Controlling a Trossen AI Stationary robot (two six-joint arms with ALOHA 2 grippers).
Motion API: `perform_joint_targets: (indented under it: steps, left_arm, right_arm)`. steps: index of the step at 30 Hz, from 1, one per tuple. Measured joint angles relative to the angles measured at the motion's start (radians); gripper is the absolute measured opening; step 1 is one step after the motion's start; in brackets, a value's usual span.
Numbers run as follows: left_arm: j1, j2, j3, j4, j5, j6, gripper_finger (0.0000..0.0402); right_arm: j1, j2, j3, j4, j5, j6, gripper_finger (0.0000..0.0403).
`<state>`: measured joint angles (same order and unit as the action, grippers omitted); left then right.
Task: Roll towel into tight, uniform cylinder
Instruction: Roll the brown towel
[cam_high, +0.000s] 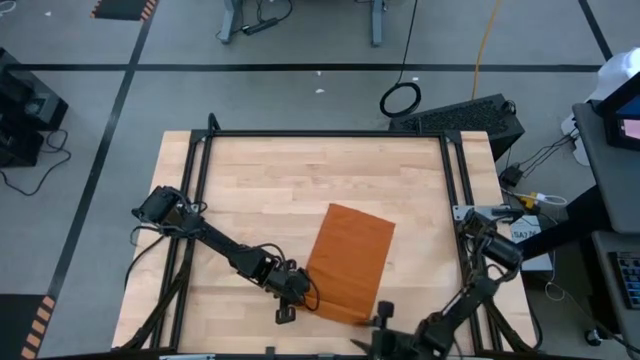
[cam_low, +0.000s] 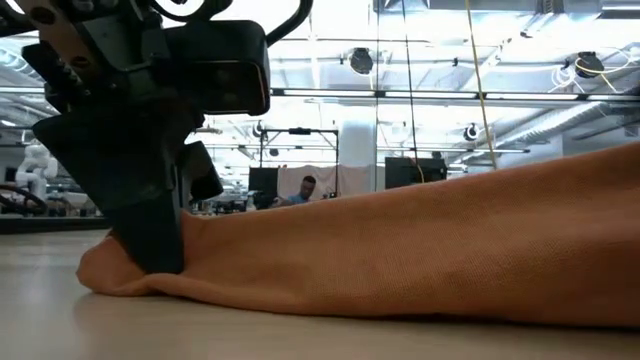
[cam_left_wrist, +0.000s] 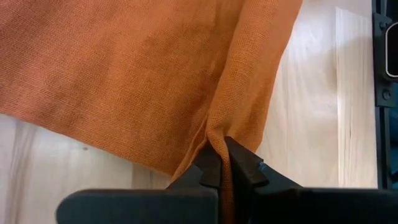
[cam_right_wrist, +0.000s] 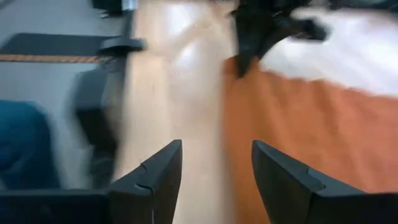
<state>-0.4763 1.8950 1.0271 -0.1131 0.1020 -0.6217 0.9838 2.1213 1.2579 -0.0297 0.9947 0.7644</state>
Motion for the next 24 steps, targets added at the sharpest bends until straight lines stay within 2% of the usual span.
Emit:
perform_joint_targets:
  steps: [3, 8, 14, 19, 24]
  left_arm:
    - [0.000, 0.000, 0.000, 0.000, 0.000, 0.007, 0.0008]
    - [0.000, 0.000, 0.000, 0.000, 0.008, 0.008, 0.0009]
    - [-0.001, 0.000, 0.000, 0.000, 0.008, 0.023, 0.0009]
    - [-0.001, 0.000, 0.000, 0.000, 0.008, 0.028, 0.0009]
    - [-0.001, 0.000, 0.000, 0.000, 0.004, 0.035, 0.0009]
  right_arm:
    - [-0.020, 0.009, 0.000, -0.003, 0.032, -0.050, 0.0185]
    - [-0.042, 0.009, 0.000, -0.032, 0.009, -0.097, 0.0185]
    - [-0.049, 0.009, 0.001, -0.176, -0.063, 0.055, 0.0185]
    - [-0.046, 0.009, 0.001, -0.198, -0.070, 0.100, 0.0185]
    - [-0.045, 0.009, 0.001, -0.234, -0.149, 0.228, 0.0185]
